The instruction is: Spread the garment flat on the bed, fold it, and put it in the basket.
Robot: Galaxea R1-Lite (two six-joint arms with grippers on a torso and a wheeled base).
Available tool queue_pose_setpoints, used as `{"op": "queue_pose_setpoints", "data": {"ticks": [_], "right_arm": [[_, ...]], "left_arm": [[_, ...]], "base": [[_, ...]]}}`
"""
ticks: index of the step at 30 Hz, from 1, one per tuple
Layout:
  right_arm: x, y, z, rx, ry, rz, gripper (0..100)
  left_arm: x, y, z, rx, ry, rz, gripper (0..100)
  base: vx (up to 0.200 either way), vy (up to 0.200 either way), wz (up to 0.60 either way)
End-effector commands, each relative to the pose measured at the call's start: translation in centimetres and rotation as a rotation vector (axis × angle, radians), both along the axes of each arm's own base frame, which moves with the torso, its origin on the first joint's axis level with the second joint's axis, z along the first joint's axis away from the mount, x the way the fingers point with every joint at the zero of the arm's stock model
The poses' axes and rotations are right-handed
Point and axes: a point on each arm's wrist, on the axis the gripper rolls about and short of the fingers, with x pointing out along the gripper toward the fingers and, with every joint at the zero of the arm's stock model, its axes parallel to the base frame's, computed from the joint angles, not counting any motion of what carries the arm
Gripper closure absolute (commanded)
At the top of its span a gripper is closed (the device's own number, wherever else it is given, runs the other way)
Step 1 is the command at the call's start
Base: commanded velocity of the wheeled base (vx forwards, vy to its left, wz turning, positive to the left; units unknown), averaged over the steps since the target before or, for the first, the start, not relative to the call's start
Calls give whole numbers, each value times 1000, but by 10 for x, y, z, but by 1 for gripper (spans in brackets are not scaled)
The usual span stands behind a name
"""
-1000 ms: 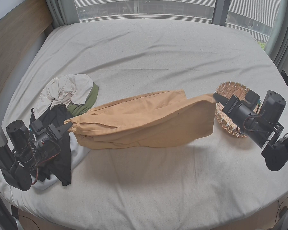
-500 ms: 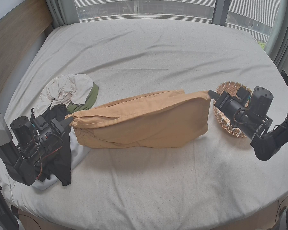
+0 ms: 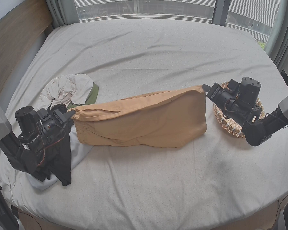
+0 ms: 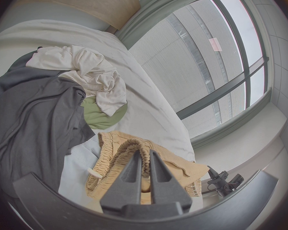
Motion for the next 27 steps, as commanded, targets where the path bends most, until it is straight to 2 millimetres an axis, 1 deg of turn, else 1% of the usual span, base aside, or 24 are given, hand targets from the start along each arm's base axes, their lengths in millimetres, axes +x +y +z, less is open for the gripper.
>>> {"op": "queue_pose_setpoints", "data": {"ticks": [1, 7, 8, 11, 12, 14, 17, 19, 21, 22, 23, 24, 25, 26, 27], "right_arm": [[11, 0, -8, -3, 8, -8, 100], [15, 1, -13, -5, 12, -5, 100], [16, 2, -14, -6, 14, -3, 0], [22, 3, -16, -2, 7, -8, 0], [24, 4, -17, 1, 3, -11, 0], [25, 3, -15, 6, -6, -15, 0], [23, 2, -17, 9, 1, -17, 0], [15, 3, -16, 6, 12, -11, 0], [11, 2, -13, 7, 10, -9, 0], [3, 1, -14, 2, 26, -4, 0], [3, 1, -15, 1, 29, -5, 0], [-5, -1, -24, -10, 71, -5, 0], [-13, 1, -32, -15, 97, 6, 0], [-13, 1, -32, -15, 97, 6, 0], [-22, 2, -41, -20, 129, 15, 0]], "left_arm": [[7, -2, 5, -6, -13, -4, 100], [13, -2, 4, -6, 0, -5, 100], [14, -3, 3, -6, 3, -8, 0], [17, -5, -3, -6, 30, -16, 0], [23, -5, -10, -6, 52, -11, 0], [26, -4, -11, -5, 58, -2, 0], [33, 0, -12, -1, 70, 47, 0], [32, 2, -10, 0, 67, 65, 0], [30, 2, -9, 0, 67, 65, 0], [24, 0, -2, 0, 53, 61, 0], [24, 0, -2, 0, 53, 61, 0], [15, -2, 4, -1, 49, 50, 0], [8, -5, 6, 0, 53, 36, 0], [8, -5, 6, 0, 53, 36, 0], [-1, -11, 5, 3, 64, 16, 0]], "base": [[0, 0, 0], [0, 0, 0], [0, 0, 0], [0, 0, 0], [0, 0, 0], [0, 0, 0], [0, 0, 0], [0, 0, 0], [0, 0, 0], [0, 0, 0], [0, 0, 0], [0, 0, 0], [0, 0, 0], [0, 0, 0], [0, 0, 0]]}}
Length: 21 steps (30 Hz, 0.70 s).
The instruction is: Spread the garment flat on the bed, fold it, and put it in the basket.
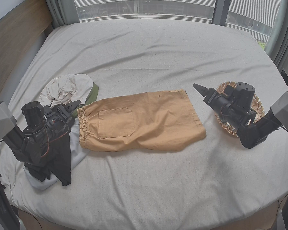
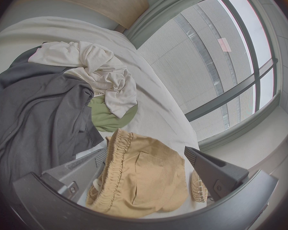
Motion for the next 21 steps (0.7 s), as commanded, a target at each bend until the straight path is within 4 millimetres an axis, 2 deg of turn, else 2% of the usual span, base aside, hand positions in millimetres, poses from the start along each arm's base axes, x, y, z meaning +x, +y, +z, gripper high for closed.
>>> {"op": "queue_pose_setpoints", "data": {"ticks": [1, 7, 12, 15, 16, 17, 18, 21], "right_arm": [[-30, 1, -19, -11, 86, 24, 0], [-59, -7, -55, 42, 238, 9, 0], [-78, -7, -78, 37, 353, 6, 0], [-78, -6, -88, 38, 386, 2, 0], [-75, -6, -100, 29, 419, -5, 0], [-75, -6, -100, 29, 419, -5, 0], [-72, -3, -109, 27, 425, -2, 0], [-63, 1, -119, 29, 411, -1, 0]], "left_arm": [[-31, -15, 9, 2, 10, -55, 0], [-66, -33, -5, 45, 59, -190, 0], [-85, -35, -25, 173, 70, -303, 0], [-88, -35, -29, 204, 76, -316, 0], [-91, -35, -31, 215, 78, -322, 0], [-91, -35, -31, 215, 78, -322, 0], [-92, -35, -30, 215, 77, -324, 0], [-92, -35, -29, 215, 66, -323, 0]], "base": [[0, 0, 0], [0, 0, 0], [0, 0, 0], [0, 0, 0], [0, 0, 0], [0, 0, 0], [0, 0, 0], [0, 0, 0]]}}
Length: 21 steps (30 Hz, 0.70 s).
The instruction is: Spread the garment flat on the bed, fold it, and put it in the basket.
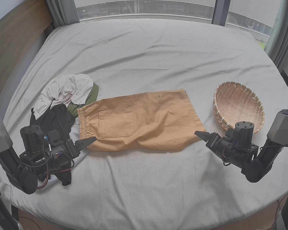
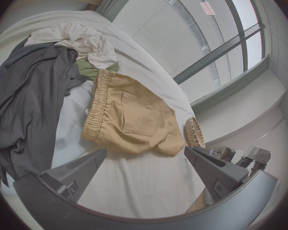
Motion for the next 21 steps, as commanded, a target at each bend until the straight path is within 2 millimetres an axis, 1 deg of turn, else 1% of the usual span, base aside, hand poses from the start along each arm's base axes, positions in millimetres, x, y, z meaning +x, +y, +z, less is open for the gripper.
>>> {"op": "queue_pose_setpoints", "data": {"ticks": [1, 2, 7, 11, 18, 21], "right_arm": [[11, 6, -29, -11, 42, 3, 0], [11, 6, -29, -11, 42, 3, 0], [30, 15, -33, 17, 17, 1, 0], [45, 27, -39, 31, -7, 13, 0], [72, 37, -37, 58, -79, 17, 0], [80, 40, -33, 71, -116, 17, 0]], "left_arm": [[-4, -1, 0, 2, -7, -11, 0], [-4, -1, 0, 2, -7, -11, 0], [-4, -4, 0, 5, -13, -13, 0], [-6, -5, 1, 5, -18, -13, 0], [-6, -3, 2, 4, -24, -4, 0], [-6, -2, 2, 6, -25, -1, 0]], "base": [[0, 0, 0], [0, 0, 0], [0, 0, 0], [0, 0, 0], [0, 0, 0], [0, 0, 0]]}}
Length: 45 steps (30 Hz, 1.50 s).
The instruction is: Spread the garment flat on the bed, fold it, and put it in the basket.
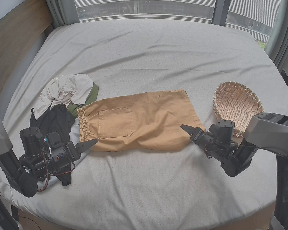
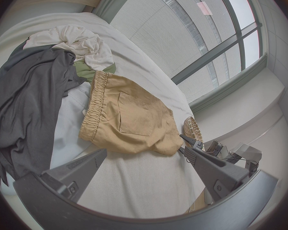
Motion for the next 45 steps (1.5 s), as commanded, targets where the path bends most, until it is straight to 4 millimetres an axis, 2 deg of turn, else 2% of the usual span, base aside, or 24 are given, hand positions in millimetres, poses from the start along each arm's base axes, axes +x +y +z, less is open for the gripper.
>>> {"op": "queue_pose_setpoints", "data": {"ticks": [1, 5, 7, 8, 15, 19, 26, 33, 35, 45], "right_arm": [[14, 7, -7, 10, -24, 4, 0], [14, 11, -9, 12, -36, 6, 0], [15, 11, -16, 2, -50, -27, 0], [15, 11, -16, 2, -51, -27, 100], [7, 11, -16, 6, -58, -26, 100], [-7, 7, 8, 21, -99, -22, 100], [-31, -1, 31, 16, -102, -19, 100], [-58, -15, 32, -37, -46, -20, 100], [-73, -24, 32, -66, -22, -22, 100], [-85, -58, 26, -120, 32, -92, 100]], "left_arm": [[0, 2, 0, 1, 0, 7, 0], [0, 3, 0, 1, -3, 12, 0], [1, 4, 0, 6, -2, 28, 0], [1, 4, 0, 6, -2, 30, 0], [2, 7, -2, 13, 6, 64, 0], [3, 13, -2, 9, 8, 85, 0], [3, 20, -1, 9, 3, 110, 0], [4, 21, -3, 9, 11, 113, 0], [4, 19, -5, 9, 19, 104, 0], [13, 4, -27, 24, 82, 56, 0]], "base": [[0, 0, 0], [0, 0, 0], [0, 0, 0], [0, 0, 0], [0, 0, 0], [0, 0, 0], [0, 0, 0], [0, 0, 0], [0, 0, 0], [0, 0, 0]]}}
